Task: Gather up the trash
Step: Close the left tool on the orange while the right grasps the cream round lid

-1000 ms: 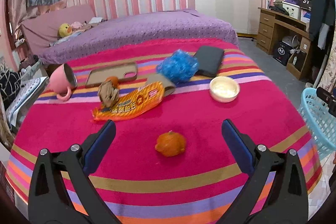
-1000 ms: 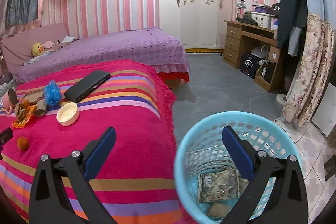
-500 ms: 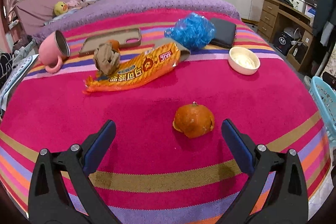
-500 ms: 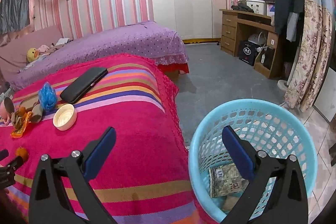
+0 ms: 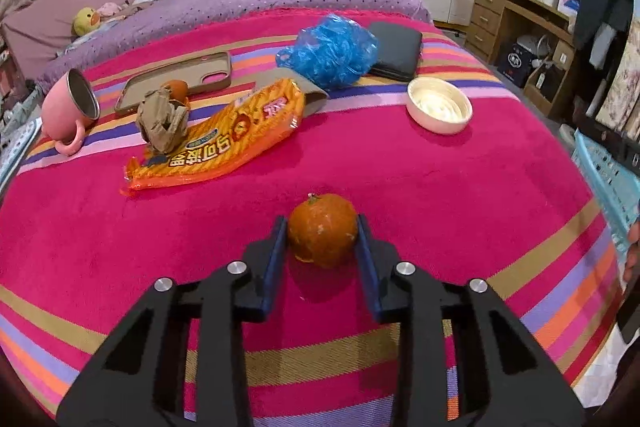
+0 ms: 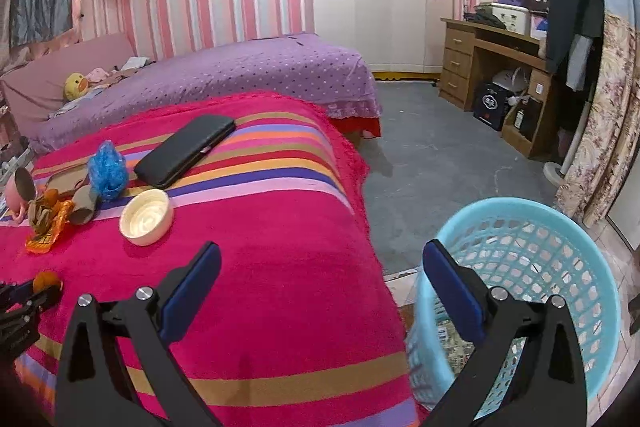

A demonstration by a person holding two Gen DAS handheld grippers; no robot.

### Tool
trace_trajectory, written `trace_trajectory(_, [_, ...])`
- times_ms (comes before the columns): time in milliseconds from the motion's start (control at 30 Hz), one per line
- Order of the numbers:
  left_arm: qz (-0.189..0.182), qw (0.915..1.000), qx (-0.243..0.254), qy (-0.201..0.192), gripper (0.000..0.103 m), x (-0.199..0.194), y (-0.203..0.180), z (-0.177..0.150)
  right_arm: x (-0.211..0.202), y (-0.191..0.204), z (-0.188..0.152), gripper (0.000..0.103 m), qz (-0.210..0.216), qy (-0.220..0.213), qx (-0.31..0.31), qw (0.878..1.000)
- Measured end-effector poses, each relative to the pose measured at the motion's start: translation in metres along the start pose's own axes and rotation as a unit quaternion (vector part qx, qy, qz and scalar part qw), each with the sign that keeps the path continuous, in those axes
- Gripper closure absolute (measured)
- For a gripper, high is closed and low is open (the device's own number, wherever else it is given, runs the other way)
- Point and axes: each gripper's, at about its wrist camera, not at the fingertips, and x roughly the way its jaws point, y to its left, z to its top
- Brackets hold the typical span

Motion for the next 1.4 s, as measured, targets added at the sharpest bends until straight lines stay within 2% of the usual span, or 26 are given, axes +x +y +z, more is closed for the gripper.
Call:
trace_trajectory(167, [0.02, 0.9996, -0.011, -0.016, 0.075, -0.005, 0.02, 0.008, 0.002, 0.026, 0.003, 0.005, 0.018, 0.002, -0.03, 0.999])
trace_trajectory(333, [0.062, 0.9971, -0.025, -0.037, 0.075, -0.011, 0.049, 0.016, 0.007, 0.066, 0.006, 0.005, 0.051, 0.007, -0.067, 0.996])
trace_trajectory(567, [0.082, 0.9949, -0.053, -0.023, 0.075, -0.002, 0.078, 0.027, 0.026, 0.122, 0.005, 0.005, 0.096, 0.036, -0.108, 0.989])
trace_trajectory(800, [0.083, 0.9933, -0.077, -0.02, 0.075, 0.0, 0.097, 0.025, 0.064, 0.158, 0.01, 0.006, 0.087, 0.077, -0.141, 0.983])
trace_trajectory(833, [0.085, 0.9931, -0.079, -0.017, 0.075, 0.002, 0.099, 0.024, 0.069, 0.162, 0.01, 0.012, 0.079, 0.082, -0.148, 0.982])
trace_trajectory(867, [0.086, 0.9929, -0.081, -0.015, 0.075, 0.003, 0.101, 0.024, 0.072, 0.164, 0.011, 0.017, 0.077, 0.087, -0.151, 0.982])
trace_trajectory(900, [0.085, 0.9926, -0.086, -0.013, 0.075, 0.004, 0.103, 0.024, 0.075, 0.165, 0.011, 0.028, 0.078, 0.093, -0.154, 0.981])
trace_trajectory(1000, [0.081, 0.9923, -0.093, -0.012, 0.075, 0.004, 0.107, 0.025, 0.075, 0.165, 0.01, 0.042, 0.093, 0.1, -0.155, 0.978])
trace_trajectory(1200, [0.092, 0.9921, -0.082, -0.026, 0.075, -0.003, 0.099, 0.024, 0.047, 0.152, 0.007, 0.042, 0.088, 0.062, -0.168, 0.98])
trace_trajectory(1400, [0.074, 0.9937, -0.08, -0.029, 0.075, -0.01, 0.082, 0.022, 0.013, 0.118, 0.004, 0.042, 0.08, 0.042, -0.153, 0.984])
